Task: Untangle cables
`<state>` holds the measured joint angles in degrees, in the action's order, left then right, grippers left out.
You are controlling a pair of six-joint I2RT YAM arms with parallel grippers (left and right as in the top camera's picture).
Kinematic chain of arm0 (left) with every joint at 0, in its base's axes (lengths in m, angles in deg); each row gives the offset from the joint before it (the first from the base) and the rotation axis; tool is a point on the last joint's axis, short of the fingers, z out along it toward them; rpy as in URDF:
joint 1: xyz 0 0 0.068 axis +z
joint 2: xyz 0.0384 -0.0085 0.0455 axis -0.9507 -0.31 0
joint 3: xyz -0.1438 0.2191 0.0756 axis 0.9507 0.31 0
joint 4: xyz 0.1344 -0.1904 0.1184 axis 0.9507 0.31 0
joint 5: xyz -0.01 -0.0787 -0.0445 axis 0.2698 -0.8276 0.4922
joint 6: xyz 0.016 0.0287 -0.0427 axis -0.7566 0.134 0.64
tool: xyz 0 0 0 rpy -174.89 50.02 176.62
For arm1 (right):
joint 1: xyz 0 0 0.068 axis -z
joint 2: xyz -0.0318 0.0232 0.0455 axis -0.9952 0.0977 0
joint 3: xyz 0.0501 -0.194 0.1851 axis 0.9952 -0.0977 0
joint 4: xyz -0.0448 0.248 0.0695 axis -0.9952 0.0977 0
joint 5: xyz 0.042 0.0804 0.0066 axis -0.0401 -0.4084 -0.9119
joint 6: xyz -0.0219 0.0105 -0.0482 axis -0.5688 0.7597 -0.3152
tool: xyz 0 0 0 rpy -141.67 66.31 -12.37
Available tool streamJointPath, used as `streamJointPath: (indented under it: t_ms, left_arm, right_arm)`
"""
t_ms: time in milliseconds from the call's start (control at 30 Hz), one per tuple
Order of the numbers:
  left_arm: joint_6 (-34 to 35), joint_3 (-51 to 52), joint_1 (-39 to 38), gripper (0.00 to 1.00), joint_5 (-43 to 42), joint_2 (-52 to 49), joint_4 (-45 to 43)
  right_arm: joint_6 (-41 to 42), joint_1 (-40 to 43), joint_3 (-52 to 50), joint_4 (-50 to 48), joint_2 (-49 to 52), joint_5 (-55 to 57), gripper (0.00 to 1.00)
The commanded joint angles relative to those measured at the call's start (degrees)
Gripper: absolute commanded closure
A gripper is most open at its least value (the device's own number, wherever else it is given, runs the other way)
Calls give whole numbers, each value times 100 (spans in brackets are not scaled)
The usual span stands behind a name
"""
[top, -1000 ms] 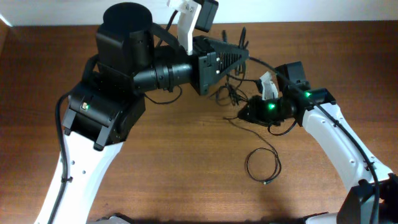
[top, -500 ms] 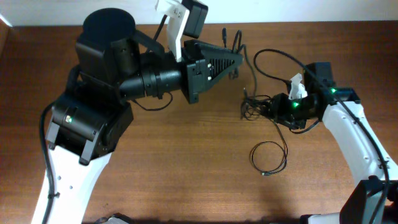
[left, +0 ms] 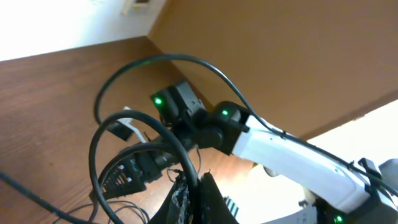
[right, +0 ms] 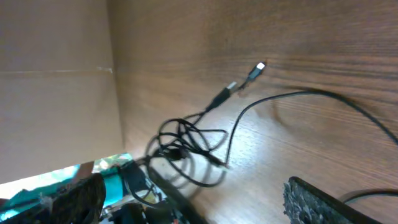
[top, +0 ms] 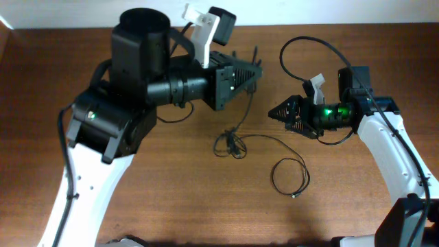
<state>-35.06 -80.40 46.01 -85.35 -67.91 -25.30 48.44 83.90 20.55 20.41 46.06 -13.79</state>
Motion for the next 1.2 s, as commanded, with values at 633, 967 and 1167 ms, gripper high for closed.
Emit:
streamJointPath:
  t_ms: [633,967,1167]
  left_arm:
    - [101,-96,-33,100,-1108,39,-1565]
    - [693,-96,-26,100,-1545,118,-2452]
    - [684,-96,240,100,-1539,247,-2374]
  right_arm:
    - [-17,-667,42,306,-76,944,7]
    - [262,-660,35,334,291,2135,8]
    - [890,-651,35,444,376,3543,8]
